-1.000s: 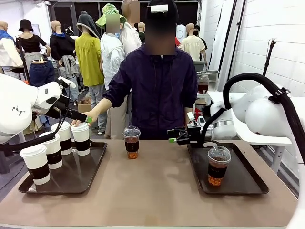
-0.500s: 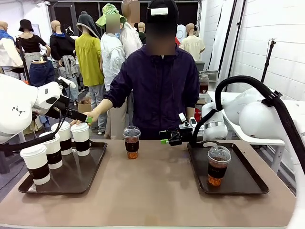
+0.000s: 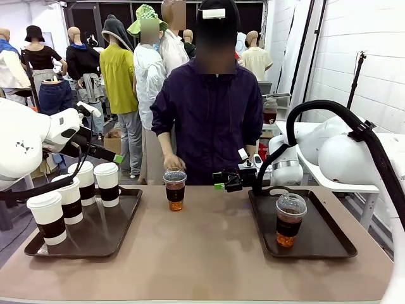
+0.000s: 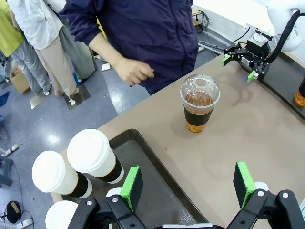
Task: Distribute the coffee onto the tray.
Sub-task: Pick up another iced Americano from the middle of the table and place it on the right Handle tray.
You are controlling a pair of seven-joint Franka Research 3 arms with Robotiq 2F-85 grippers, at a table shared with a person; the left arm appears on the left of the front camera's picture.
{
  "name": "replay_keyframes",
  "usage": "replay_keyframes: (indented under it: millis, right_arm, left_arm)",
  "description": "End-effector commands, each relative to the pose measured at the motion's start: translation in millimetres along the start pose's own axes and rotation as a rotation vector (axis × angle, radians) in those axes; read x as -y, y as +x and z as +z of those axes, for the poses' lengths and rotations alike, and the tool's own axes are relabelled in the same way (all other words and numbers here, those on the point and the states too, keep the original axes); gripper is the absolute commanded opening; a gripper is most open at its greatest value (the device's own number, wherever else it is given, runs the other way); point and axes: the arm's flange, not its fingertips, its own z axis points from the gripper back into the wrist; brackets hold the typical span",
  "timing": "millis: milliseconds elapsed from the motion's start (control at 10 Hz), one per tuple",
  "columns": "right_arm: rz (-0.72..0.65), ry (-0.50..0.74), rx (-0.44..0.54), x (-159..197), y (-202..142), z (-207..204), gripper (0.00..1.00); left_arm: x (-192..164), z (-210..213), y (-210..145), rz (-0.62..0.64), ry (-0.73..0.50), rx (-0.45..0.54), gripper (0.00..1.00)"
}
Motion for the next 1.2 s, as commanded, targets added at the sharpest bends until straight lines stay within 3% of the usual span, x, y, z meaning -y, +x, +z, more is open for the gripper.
replay_keyframes:
  millis: [0, 300, 1100]
  right_arm:
    - [0.0, -0.002, 0.0, 0.3, 0.0, 1.1, 1.0]
    - [-0.002, -0.059, -0.006, 0.4, -4.5, -21.4, 1.0]
    - [-0.042, -0.024, 0.003, 4.5, -20.4, -81.2, 1.0]
  left_arm:
    - [-0.6, 0.4, -0.4, 0.002, -0.002, -0.003, 1.0]
    - [-0.6, 0.4, -0.4, 0.002, -0.002, -0.003, 1.0]
    - [-0.6, 0.4, -0.4, 0.002, -0.002, -0.003, 1.0]
